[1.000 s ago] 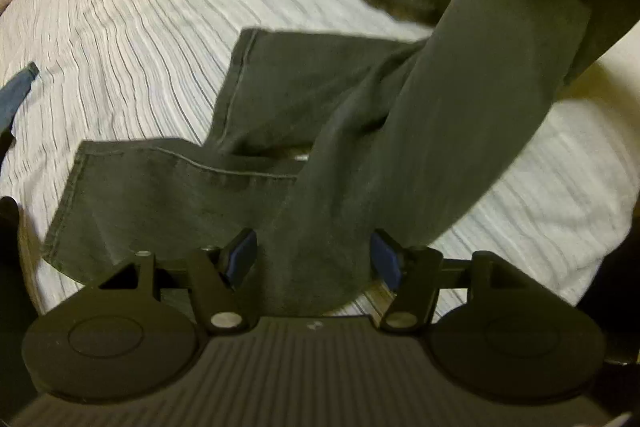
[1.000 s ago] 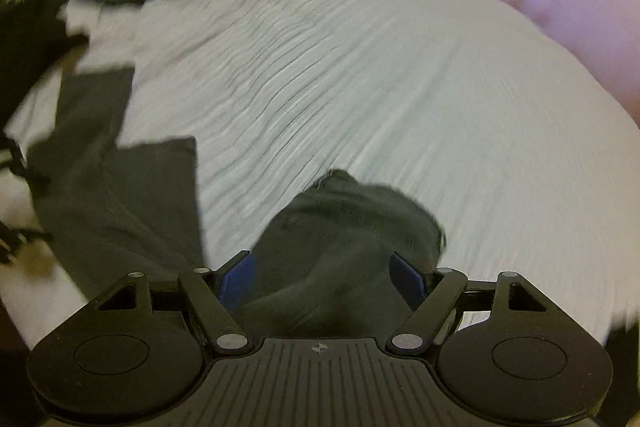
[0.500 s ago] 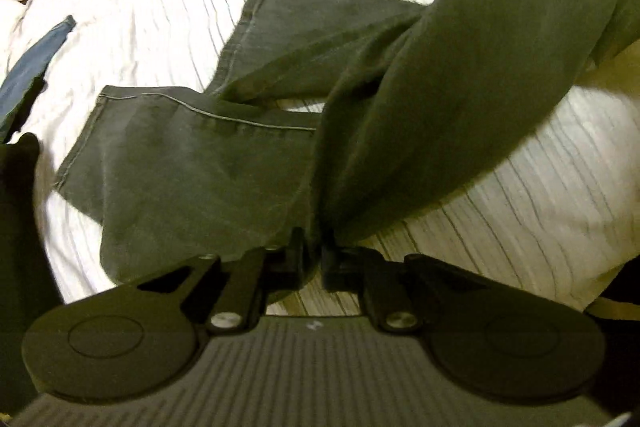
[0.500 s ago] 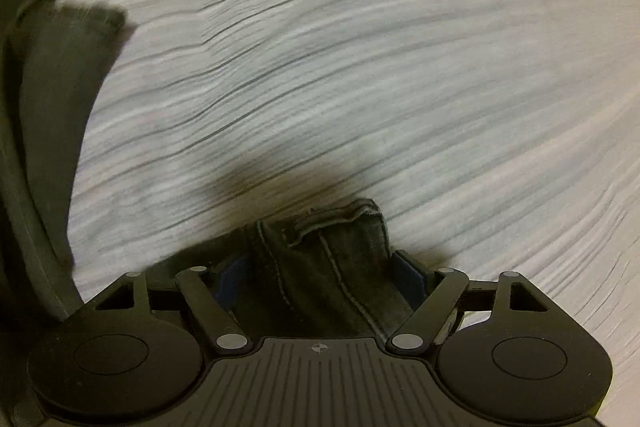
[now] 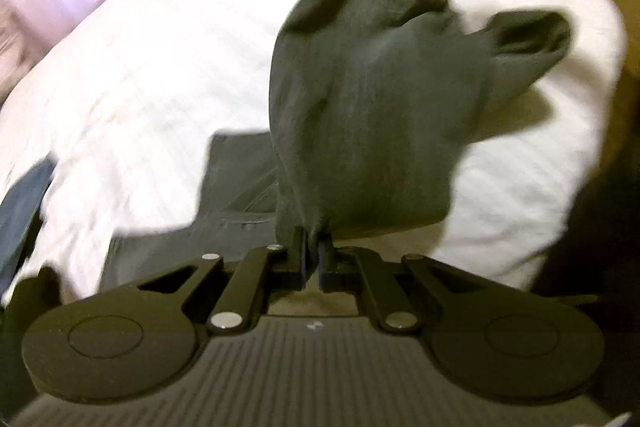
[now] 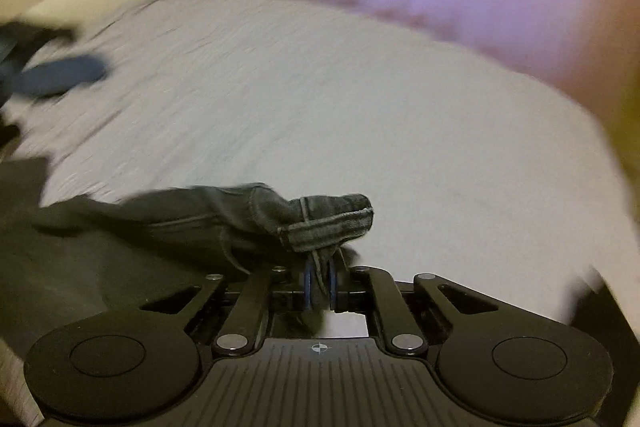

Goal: Fold clothes

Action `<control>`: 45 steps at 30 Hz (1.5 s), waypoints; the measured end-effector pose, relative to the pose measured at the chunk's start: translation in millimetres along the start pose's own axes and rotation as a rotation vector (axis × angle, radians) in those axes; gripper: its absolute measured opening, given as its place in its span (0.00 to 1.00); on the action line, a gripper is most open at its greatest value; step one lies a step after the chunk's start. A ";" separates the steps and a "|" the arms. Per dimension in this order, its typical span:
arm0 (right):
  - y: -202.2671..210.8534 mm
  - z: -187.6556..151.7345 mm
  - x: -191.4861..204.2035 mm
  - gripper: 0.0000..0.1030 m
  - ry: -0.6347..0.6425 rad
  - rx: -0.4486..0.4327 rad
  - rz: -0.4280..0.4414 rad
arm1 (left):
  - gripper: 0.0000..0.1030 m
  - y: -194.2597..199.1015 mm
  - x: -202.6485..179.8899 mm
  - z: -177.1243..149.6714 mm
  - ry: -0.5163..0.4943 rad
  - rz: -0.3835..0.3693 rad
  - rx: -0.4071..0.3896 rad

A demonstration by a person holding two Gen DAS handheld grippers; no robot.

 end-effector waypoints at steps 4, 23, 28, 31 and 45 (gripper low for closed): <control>67.7 -98.6 -18.9 0.03 -0.219 0.064 -0.179 | 0.02 12.2 -42.0 8.7 -0.145 -0.124 -0.038; 112.9 -286.2 -136.9 0.00 -0.448 0.201 -0.240 | 0.23 4.5 -149.2 35.4 -0.130 -0.198 0.210; 60.9 -221.5 -113.2 0.48 -0.294 0.139 -0.101 | 0.44 17.6 -99.8 41.0 -0.070 -0.080 0.209; 31.7 -185.7 -81.4 0.72 -0.198 0.082 -0.013 | 0.64 -3.4 -63.5 37.0 -0.092 0.003 0.197; -122.5 -100.2 34.5 0.73 0.639 0.261 0.300 | 0.63 -181.3 48.9 24.2 -0.473 -0.050 0.223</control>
Point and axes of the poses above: each gripper's, at about its wrist camera, not at the fingertips, and y roughly against the way its jaws point, x to its left, z to its top, the point moved 4 cm from there along -y, roughly the way its jaws point, and after that the axes turned 1 degree about -x, right-handed, at the moved point
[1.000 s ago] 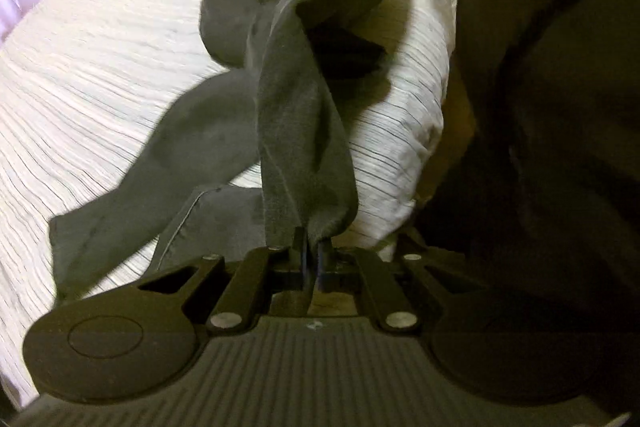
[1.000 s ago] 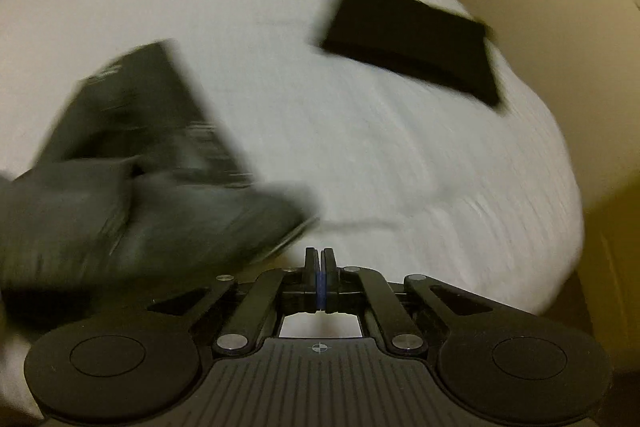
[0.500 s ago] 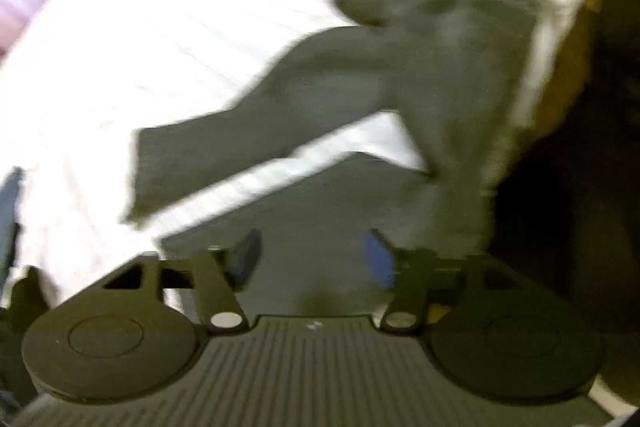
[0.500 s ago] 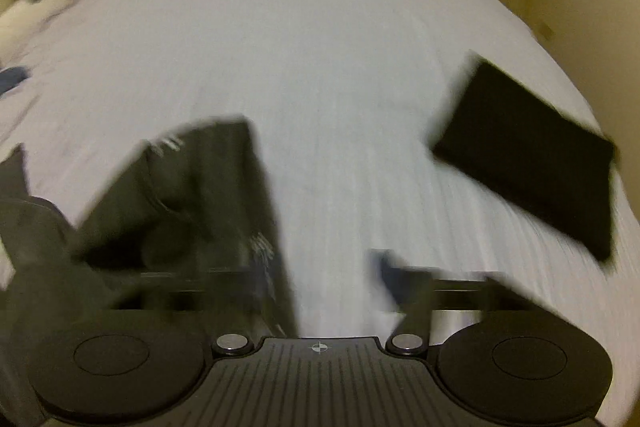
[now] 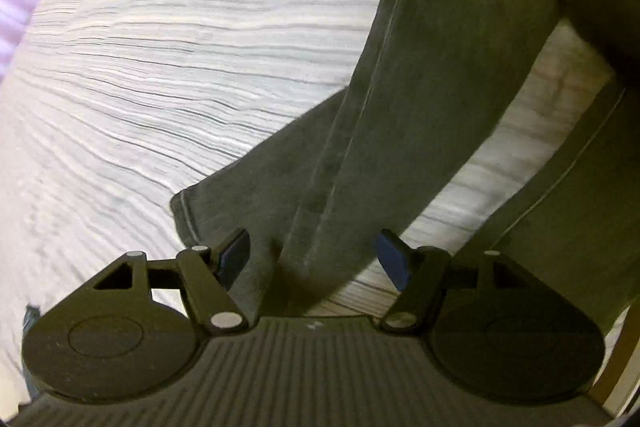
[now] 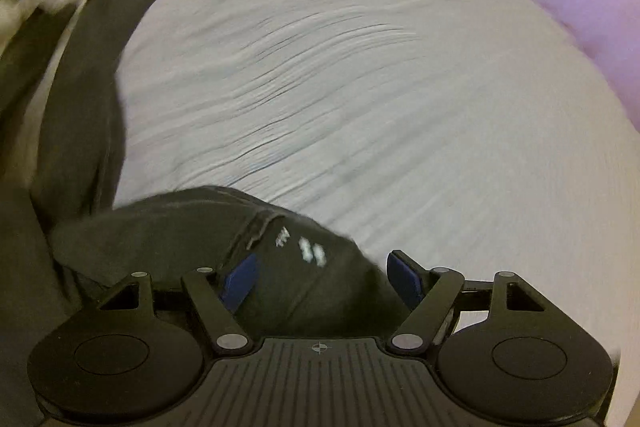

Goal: Fold clothes

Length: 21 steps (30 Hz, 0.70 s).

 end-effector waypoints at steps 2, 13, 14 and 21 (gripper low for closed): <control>-29.3 5.4 -9.0 0.73 0.030 0.095 0.075 | 0.59 -11.9 3.1 -3.1 -0.017 -0.040 0.010; -50.4 -5.6 -43.3 0.12 -0.250 0.204 0.240 | 0.04 25.2 -2.5 -8.5 0.101 -0.016 0.017; -37.3 -9.0 -43.3 0.10 -0.265 0.177 0.219 | 0.04 42.4 5.4 -9.1 0.144 0.023 0.002; 86.5 -48.0 -36.3 0.08 -0.364 0.003 -0.063 | 0.04 151.4 64.2 -26.3 0.366 0.340 -0.006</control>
Point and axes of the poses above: each gripper's, at about its wrist camera, not at the fingertips, and y roughly against the way its jaws point, x to its left, z to its top, the point moved 4 cm from there along -y, roughly the way its jaws point, and after that the axes turned 1 degree about -x, right-handed, at the moved point
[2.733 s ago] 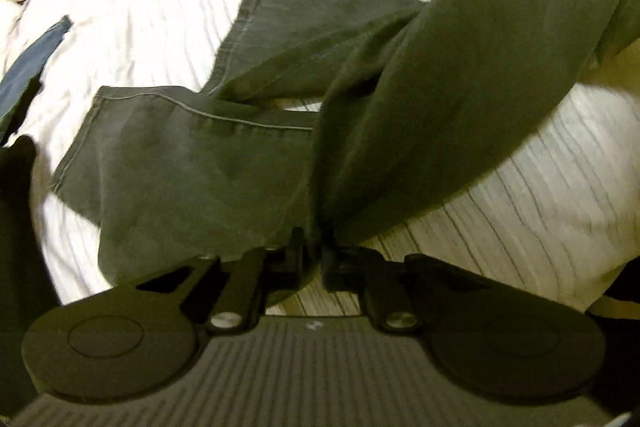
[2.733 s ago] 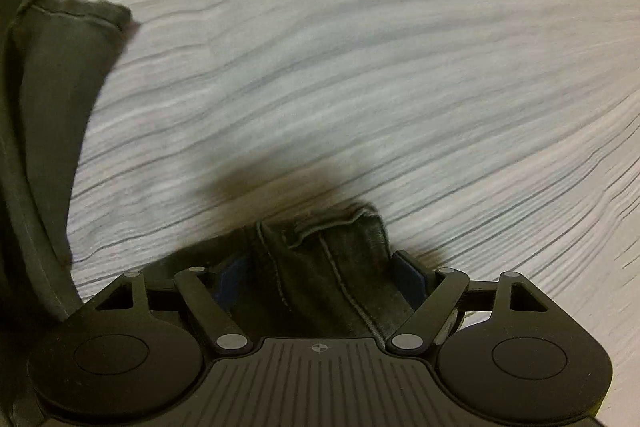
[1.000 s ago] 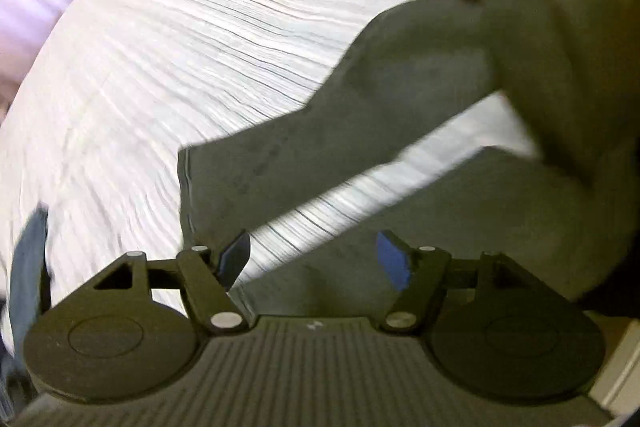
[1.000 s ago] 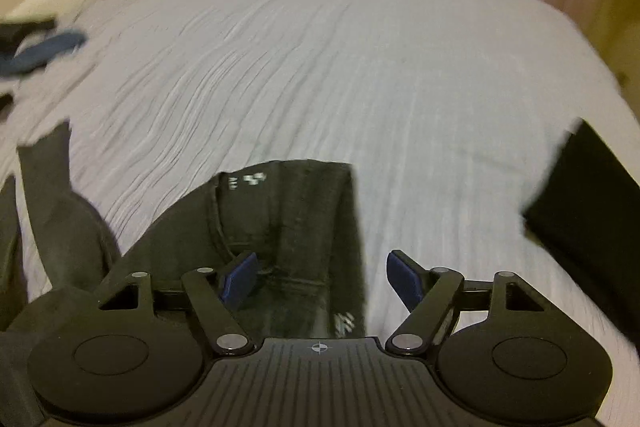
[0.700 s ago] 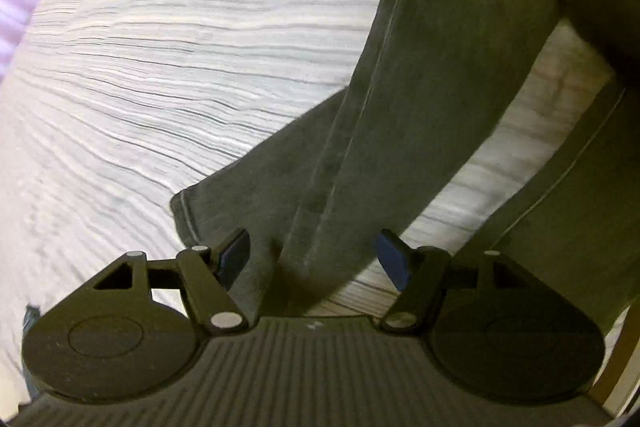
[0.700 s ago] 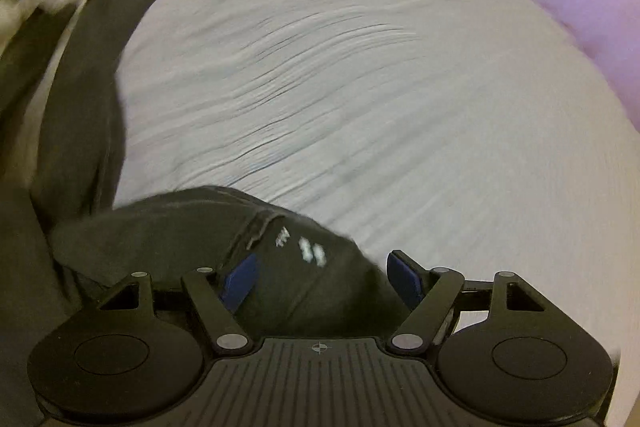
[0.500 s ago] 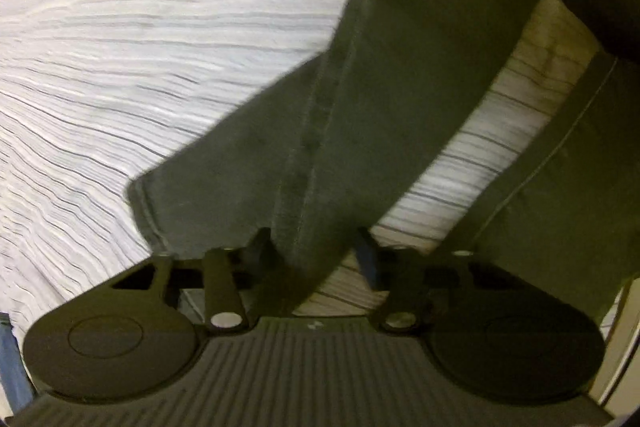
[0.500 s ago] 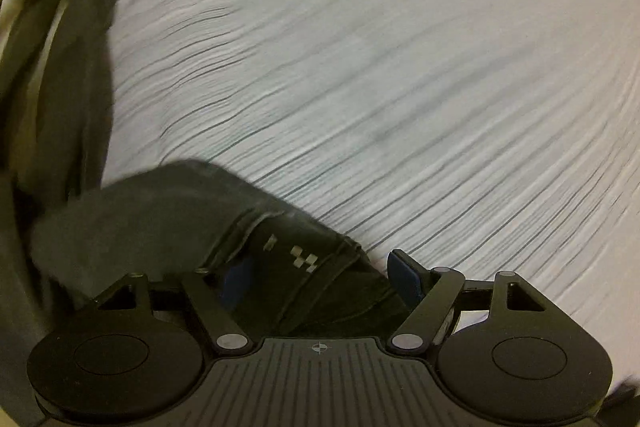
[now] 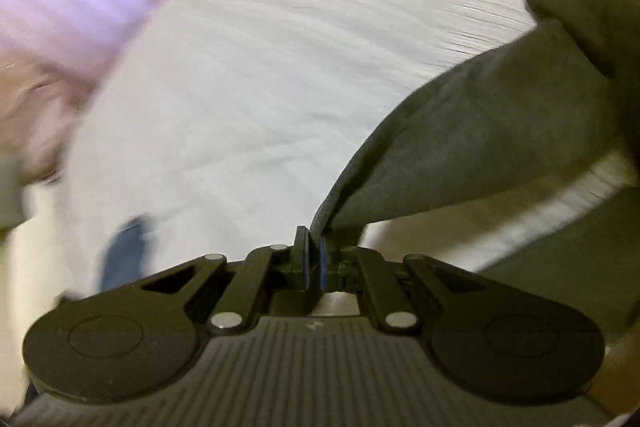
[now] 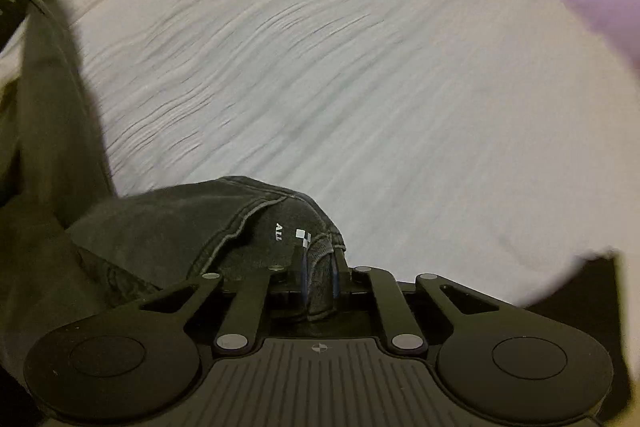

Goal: Fold clothes

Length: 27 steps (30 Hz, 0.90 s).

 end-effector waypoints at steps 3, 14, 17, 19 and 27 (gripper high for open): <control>28.0 -17.7 -13.9 0.08 -0.087 -0.046 -0.137 | 0.04 -2.7 35.3 -11.4 0.104 0.081 0.077; 13.7 -61.4 -38.0 0.56 -0.386 -0.091 -0.279 | 0.36 -39.2 -42.3 13.8 0.019 0.007 0.133; 14.9 -97.1 -19.5 0.56 -0.471 -0.040 -0.227 | 0.36 -25.4 -92.2 33.6 0.030 -0.148 0.066; 15.0 -131.3 -1.3 0.59 -0.568 -0.004 -0.170 | 0.40 -8.8 -127.4 47.8 0.026 -0.270 0.007; 5.1 -256.0 80.2 0.78 -0.977 0.058 0.032 | 0.54 45.7 -255.7 102.7 -0.088 -0.601 -0.169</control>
Point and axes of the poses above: each gripper's, at about its wrist camera, not at the fingertips, and y roughly against the way its jaws point, x to its left, z to its top, the point moved 4 cm from there along -y, roughly the way its jaws point, and after that the axes turned 1 degree about -x, right-handed, at the moved point
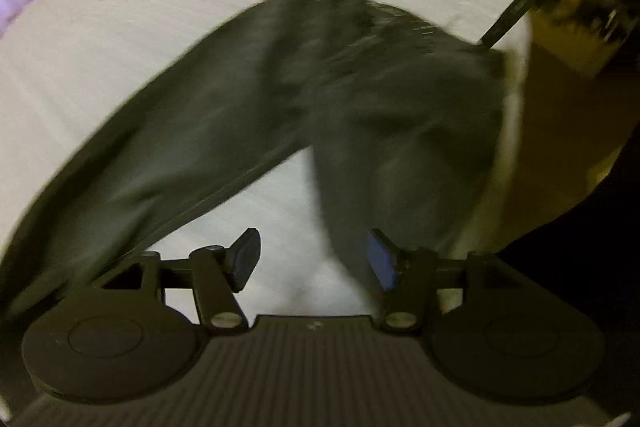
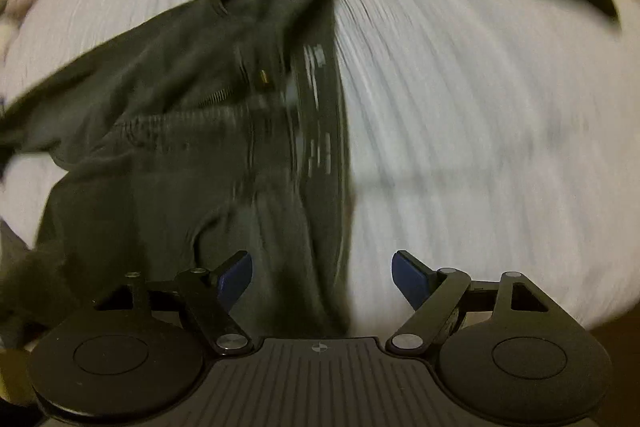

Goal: Fold clothes

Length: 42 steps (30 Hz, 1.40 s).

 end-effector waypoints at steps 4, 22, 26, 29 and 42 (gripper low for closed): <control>-19.8 -27.3 -17.6 0.77 -0.152 0.007 0.107 | 0.54 -35.4 -22.7 15.3 -0.070 -0.041 0.041; 34.9 18.7 -82.1 0.46 -0.011 -0.049 0.017 | 0.52 -59.9 -77.3 60.0 -0.215 -0.114 0.039; 40.9 29.7 -64.2 0.47 0.042 -0.141 -0.034 | 0.52 -62.9 -63.4 64.8 -0.184 -0.078 0.041; 32.4 45.1 -46.8 0.47 0.082 -0.174 0.041 | 0.52 -71.9 -56.5 76.9 -0.175 -0.059 0.025; -102.7 147.7 -9.6 0.46 0.195 -0.082 0.277 | 0.53 -110.4 -68.5 117.6 -0.227 -0.039 -0.006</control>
Point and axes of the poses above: each gripper's, at about its wrist camera, not at the fingertips, and y roughly against the way its jaws point, x to its left, z to its top, the point moved 4 cm from there along -y, roughly the way its jaws point, and after that the axes turned 1 degree about -x, right-handed, at the moved point
